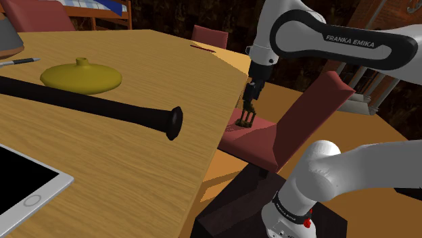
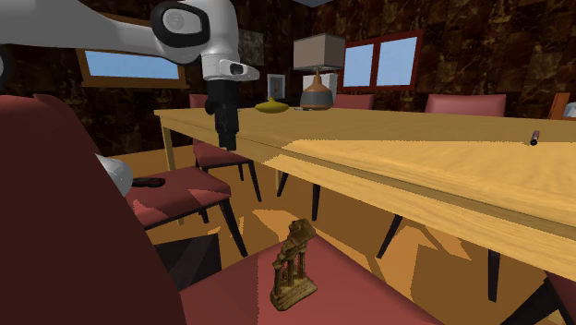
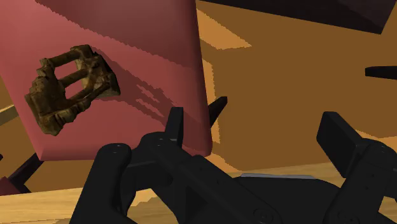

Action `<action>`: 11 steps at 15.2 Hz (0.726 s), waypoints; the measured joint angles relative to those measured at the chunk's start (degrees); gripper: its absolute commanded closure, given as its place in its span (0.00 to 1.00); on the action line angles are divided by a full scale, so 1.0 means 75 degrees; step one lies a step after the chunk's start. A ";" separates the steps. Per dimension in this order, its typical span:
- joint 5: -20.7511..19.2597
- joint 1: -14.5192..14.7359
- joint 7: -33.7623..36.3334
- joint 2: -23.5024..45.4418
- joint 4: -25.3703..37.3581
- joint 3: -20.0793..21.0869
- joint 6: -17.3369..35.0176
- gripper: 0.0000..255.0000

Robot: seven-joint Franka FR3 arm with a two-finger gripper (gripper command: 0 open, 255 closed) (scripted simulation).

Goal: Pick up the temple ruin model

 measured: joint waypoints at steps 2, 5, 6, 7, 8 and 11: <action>-0.0061 -0.0016 -0.0137 -0.0015 -0.0053 -0.0112 0.0063 0.00; -0.0339 -0.0081 -0.0836 0.0056 -0.0210 -0.0661 0.0411 0.00; -0.0450 -0.0109 -0.1112 0.0113 -0.0270 -0.0884 0.0573 0.00; -0.0542 -0.0128 -0.1381 0.0176 -0.0275 -0.1091 0.0691 0.00; -0.0639 -0.0144 -0.1658 0.0332 -0.0259 -0.1318 0.0876 0.00; -0.0897 -0.0188 -0.2529 0.0703 -0.0200 -0.2012 0.1339 0.00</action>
